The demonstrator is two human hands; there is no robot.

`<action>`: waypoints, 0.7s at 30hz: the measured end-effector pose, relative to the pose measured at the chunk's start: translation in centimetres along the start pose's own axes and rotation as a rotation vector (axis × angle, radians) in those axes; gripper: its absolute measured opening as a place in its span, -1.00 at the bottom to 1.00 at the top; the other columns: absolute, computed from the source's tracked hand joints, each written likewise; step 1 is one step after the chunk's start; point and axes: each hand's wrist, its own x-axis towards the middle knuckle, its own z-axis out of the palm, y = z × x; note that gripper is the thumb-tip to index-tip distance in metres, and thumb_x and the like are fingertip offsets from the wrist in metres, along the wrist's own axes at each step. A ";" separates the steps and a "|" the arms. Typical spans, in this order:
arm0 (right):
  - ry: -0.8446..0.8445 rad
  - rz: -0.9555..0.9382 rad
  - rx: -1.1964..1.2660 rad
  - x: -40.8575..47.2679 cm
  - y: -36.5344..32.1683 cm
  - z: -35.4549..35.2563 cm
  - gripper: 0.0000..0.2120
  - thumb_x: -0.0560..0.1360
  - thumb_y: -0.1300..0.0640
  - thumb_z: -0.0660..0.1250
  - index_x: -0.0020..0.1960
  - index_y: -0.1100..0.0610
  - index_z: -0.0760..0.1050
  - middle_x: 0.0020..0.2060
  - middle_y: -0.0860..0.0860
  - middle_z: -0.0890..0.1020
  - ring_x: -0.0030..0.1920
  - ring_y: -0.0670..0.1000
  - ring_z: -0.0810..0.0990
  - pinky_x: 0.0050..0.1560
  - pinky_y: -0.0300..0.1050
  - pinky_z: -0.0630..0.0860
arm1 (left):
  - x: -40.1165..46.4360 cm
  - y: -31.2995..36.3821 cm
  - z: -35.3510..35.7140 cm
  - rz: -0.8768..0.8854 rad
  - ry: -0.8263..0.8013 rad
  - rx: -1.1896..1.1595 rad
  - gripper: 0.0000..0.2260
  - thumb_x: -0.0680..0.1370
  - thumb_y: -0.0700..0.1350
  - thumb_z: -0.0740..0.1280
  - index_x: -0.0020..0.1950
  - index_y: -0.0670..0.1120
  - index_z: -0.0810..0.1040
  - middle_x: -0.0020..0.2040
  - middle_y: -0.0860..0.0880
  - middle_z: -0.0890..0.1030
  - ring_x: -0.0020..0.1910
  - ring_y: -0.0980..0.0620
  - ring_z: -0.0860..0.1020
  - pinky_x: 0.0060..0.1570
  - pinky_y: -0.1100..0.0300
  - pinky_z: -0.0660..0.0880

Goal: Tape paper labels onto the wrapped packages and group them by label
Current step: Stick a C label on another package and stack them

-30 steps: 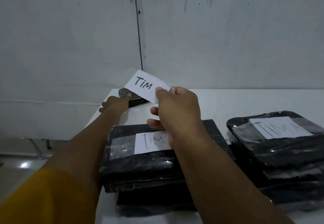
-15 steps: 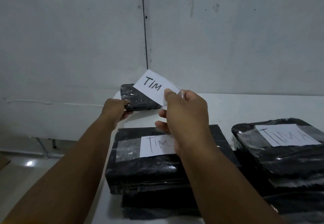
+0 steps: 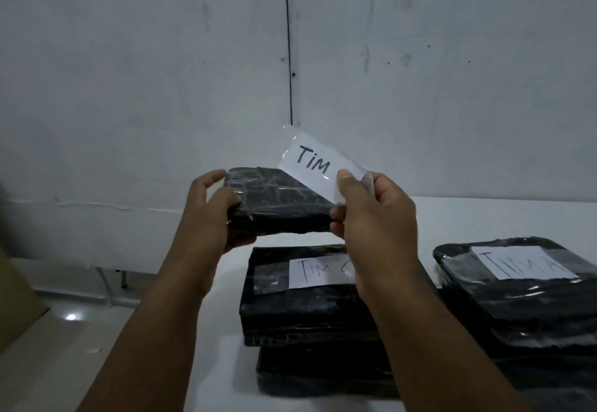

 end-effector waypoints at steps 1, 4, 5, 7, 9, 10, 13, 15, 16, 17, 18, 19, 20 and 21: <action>-0.009 -0.029 -0.042 -0.1 -0.4 -0.4 -0.78 0.60 -0.02 0.36 -0.06 0.13 0.61 -0.25 -0.07 0.73 -0.34 -0.13 0.60 -0.22 -0.11 0.64 | -0.8 0.3 0.3 0.019 0.007 0.029 -0.69 0.64 -0.12 0.18 0.36 0.11 0.42 0.05 -0.06 0.65 -0.06 -0.11 0.68 -0.08 -0.06 0.64; -0.065 -0.099 -0.174 -0.5 -1.8 -1.4 -0.77 0.57 -0.04 0.40 -0.04 0.14 0.64 -0.20 -0.06 0.74 -0.25 -0.07 0.69 -0.20 -0.08 0.65 | -2.6 0.7 0.8 0.051 0.054 0.130 -0.65 0.52 0.03 0.25 0.31 0.21 0.44 0.02 -0.04 0.68 -0.01 -0.13 0.67 0.04 -0.16 0.63; -0.083 -0.118 -0.209 -0.6 -2.2 -1.7 -0.78 0.56 -0.04 0.42 -0.02 0.12 0.64 -0.19 -0.06 0.74 -0.23 -0.07 0.70 -0.19 -0.09 0.66 | -3.0 0.7 0.9 0.039 0.062 0.149 -0.61 0.46 0.09 0.26 0.30 0.23 0.44 0.02 -0.03 0.69 0.00 -0.10 0.66 0.06 -0.16 0.61; -0.109 -0.155 -0.264 -0.9 -2.8 -2.3 -0.85 0.53 -0.05 0.46 -0.01 0.03 0.64 -0.21 -0.16 0.73 -0.22 -0.17 0.69 -0.25 -0.24 0.63 | -3.9 0.7 1.2 0.030 0.062 0.171 -0.61 0.47 0.11 0.29 0.30 0.22 0.43 0.03 0.01 0.68 -0.01 -0.01 0.63 -0.01 -0.03 0.58; -0.122 -0.183 -0.315 -1.2 -3.2 -2.8 -0.87 0.50 -0.06 0.49 0.01 -0.06 0.63 -0.25 -0.20 0.71 -0.24 -0.27 0.66 -0.31 -0.35 0.58 | -4.6 0.5 1.5 0.034 0.060 0.205 -0.70 0.58 0.03 0.29 0.31 0.20 0.43 -0.02 0.06 0.67 -0.07 0.08 0.62 -0.10 0.06 0.55; -0.125 -0.190 -0.337 -1.4 -3.4 -3.1 -0.85 0.49 -0.07 0.50 0.02 -0.09 0.62 -0.25 -0.19 0.70 -0.24 -0.29 0.66 -0.33 -0.36 0.57 | -4.9 0.4 1.6 0.036 0.066 0.223 -0.73 0.60 0.02 0.28 0.30 0.20 0.43 -0.09 0.09 0.67 -0.11 0.12 0.62 -0.12 0.07 0.55; -0.136 -0.184 -0.393 -1.6 -3.6 -3.5 -0.78 0.47 -0.10 0.51 0.09 -0.15 0.58 -0.18 -0.15 0.68 -0.25 -0.20 0.67 -0.27 -0.29 0.61 | -5.6 0.1 1.7 0.041 0.041 0.282 -0.78 0.62 0.05 0.25 0.27 0.21 0.43 -0.22 0.13 0.70 -0.19 0.14 0.64 -0.10 0.03 0.59; -0.157 -0.154 -0.398 -1.6 -3.5 -3.7 -0.74 0.47 -0.09 0.52 0.13 -0.16 0.56 -0.11 -0.15 0.67 -0.21 -0.14 0.68 -0.19 -0.22 0.66 | -6.1 0.0 1.8 0.038 0.006 0.317 -0.80 0.64 0.10 0.22 0.26 0.25 0.41 -0.18 0.18 0.70 -0.21 0.10 0.67 -0.05 -0.09 0.63; -0.165 -0.141 -0.391 -1.6 -3.3 -3.8 -0.72 0.47 -0.09 0.52 0.14 -0.15 0.56 -0.09 -0.14 0.67 -0.17 -0.13 0.69 -0.14 -0.17 0.67 | -6.3 0.0 1.8 0.043 -0.009 0.341 -0.80 0.64 0.13 0.21 0.26 0.27 0.39 -0.17 0.14 0.71 -0.21 0.09 0.67 -0.03 -0.11 0.63; -0.171 -0.132 -0.385 -1.4 -3.1 -3.9 -0.71 0.46 -0.09 0.53 0.14 -0.15 0.56 -0.06 -0.12 0.67 -0.14 -0.12 0.69 -0.09 -0.13 0.68 | -6.4 -0.1 1.8 0.050 -0.020 0.362 -0.79 0.63 0.16 0.20 0.27 0.29 0.38 -0.15 0.12 0.71 -0.20 0.11 0.67 -0.02 -0.11 0.63; -0.174 -0.125 -0.380 -1.3 -2.9 -4.0 -0.70 0.45 -0.10 0.54 0.14 -0.15 0.56 -0.04 -0.11 0.67 -0.10 -0.11 0.69 -0.04 -0.09 0.67 | -6.5 -0.2 1.7 0.058 -0.030 0.381 -0.78 0.62 0.18 0.20 0.27 0.31 0.37 -0.12 0.12 0.70 -0.18 0.13 0.66 -0.01 -0.10 0.62; -0.178 -0.115 -0.377 -1.2 -2.7 -4.0 -0.69 0.45 -0.11 0.54 0.15 -0.15 0.56 -0.03 -0.09 0.68 -0.07 -0.09 0.69 0.01 -0.06 0.67 | -6.4 -0.3 1.6 0.064 -0.040 0.402 -0.77 0.60 0.19 0.20 0.26 0.33 0.38 -0.07 0.15 0.69 -0.12 0.16 0.65 0.04 -0.10 0.61; -0.182 -0.105 -0.371 -1.0 -2.4 -4.0 -0.68 0.44 -0.11 0.54 0.15 -0.16 0.56 -0.01 -0.09 0.68 -0.05 -0.07 0.69 0.04 -0.02 0.66 | -6.4 -0.4 1.5 0.068 -0.051 0.423 -0.76 0.56 0.19 0.21 0.23 0.36 0.40 0.00 0.19 0.67 -0.02 0.19 0.63 0.10 -0.10 0.59; -0.187 -0.095 -0.364 -0.9 -2.2 -4.1 -0.67 0.43 -0.12 0.54 0.15 -0.16 0.56 0.00 -0.08 0.69 -0.04 -0.05 0.70 0.06 0.00 0.66 | -6.4 -0.4 1.5 0.069 -0.060 0.445 -0.74 0.54 0.18 0.22 0.23 0.34 0.43 0.09 0.22 0.63 0.09 0.18 0.59 0.16 -0.10 0.56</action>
